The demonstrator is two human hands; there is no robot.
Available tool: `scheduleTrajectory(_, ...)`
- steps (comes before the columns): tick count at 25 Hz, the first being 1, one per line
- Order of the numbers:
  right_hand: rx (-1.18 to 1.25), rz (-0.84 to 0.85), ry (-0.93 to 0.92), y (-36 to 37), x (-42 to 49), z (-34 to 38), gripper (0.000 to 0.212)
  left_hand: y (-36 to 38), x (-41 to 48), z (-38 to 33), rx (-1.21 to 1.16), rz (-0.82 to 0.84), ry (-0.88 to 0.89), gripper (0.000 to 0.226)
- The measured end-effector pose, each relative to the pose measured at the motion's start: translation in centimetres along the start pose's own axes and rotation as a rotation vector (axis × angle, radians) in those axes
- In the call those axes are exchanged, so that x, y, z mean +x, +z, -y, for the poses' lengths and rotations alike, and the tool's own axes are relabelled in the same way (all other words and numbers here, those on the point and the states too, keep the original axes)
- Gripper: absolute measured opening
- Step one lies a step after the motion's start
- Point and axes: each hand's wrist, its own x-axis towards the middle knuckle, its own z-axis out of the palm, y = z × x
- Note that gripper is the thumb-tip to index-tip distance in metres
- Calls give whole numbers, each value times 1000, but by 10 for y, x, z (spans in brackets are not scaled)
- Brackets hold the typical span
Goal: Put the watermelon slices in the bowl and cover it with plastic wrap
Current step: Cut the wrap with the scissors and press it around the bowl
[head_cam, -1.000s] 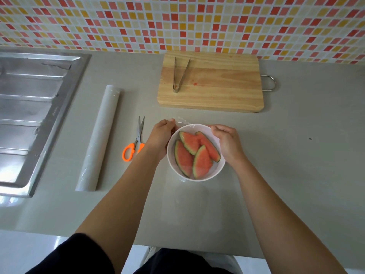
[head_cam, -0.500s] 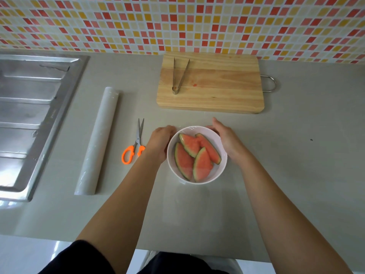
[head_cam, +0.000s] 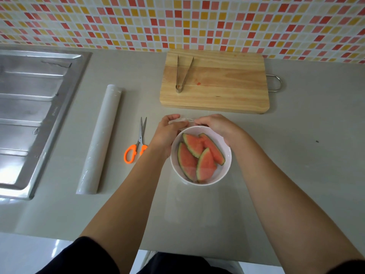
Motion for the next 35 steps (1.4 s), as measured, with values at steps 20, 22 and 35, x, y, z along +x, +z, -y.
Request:
scheduleTrajectory(20,402,-181,-5,5,-4,-7,33,-21,-4,19,50,68,66,16)
scheduleTrajectory(22,354,-188,-3,6,-3,-7,38,-20,-4,20,109,61,130,18)
scheduleTrajectory(35,263,-187,8,5,11,-8,74,-12,1,29,-41,-55,123,58)
